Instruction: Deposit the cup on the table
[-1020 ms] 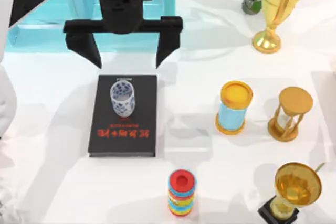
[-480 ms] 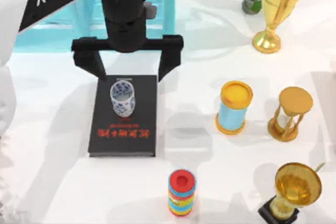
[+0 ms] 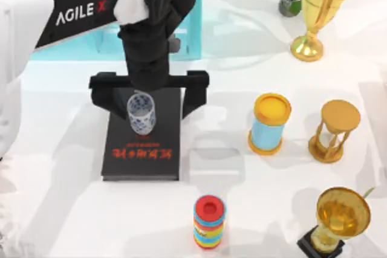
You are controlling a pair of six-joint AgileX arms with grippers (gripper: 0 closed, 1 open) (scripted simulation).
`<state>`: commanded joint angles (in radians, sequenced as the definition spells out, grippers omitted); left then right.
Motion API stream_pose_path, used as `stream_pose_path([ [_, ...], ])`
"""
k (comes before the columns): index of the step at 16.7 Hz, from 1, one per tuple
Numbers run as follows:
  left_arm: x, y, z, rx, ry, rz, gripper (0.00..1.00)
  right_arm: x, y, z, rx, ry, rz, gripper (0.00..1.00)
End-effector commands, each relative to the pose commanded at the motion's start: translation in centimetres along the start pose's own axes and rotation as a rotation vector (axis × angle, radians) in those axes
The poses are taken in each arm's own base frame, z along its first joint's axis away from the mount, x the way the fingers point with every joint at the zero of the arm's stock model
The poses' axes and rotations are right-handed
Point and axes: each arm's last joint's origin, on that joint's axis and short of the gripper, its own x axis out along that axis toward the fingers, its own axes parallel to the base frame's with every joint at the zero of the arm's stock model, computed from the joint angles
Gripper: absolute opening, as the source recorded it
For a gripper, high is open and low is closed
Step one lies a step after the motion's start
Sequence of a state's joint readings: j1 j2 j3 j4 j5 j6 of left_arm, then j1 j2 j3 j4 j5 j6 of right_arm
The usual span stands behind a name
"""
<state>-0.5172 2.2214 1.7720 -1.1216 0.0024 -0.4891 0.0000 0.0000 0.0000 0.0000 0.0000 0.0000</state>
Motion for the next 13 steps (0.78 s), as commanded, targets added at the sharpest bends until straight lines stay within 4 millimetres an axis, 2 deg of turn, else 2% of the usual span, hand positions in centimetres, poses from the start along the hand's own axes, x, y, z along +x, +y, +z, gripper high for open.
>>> stream_pose_path([
  [2, 0.0, 0.0, 0.0, 0.0, 0.0, 0.0, 1.0, 0.0, 0.0, 0.0, 0.0, 0.0, 0.0, 1.0],
  [13, 0.0, 0.0, 0.0, 0.0, 0.0, 0.0, 0.17, 0.0, 0.0, 0.0, 0.0, 0.0, 0.0, 1.0],
])
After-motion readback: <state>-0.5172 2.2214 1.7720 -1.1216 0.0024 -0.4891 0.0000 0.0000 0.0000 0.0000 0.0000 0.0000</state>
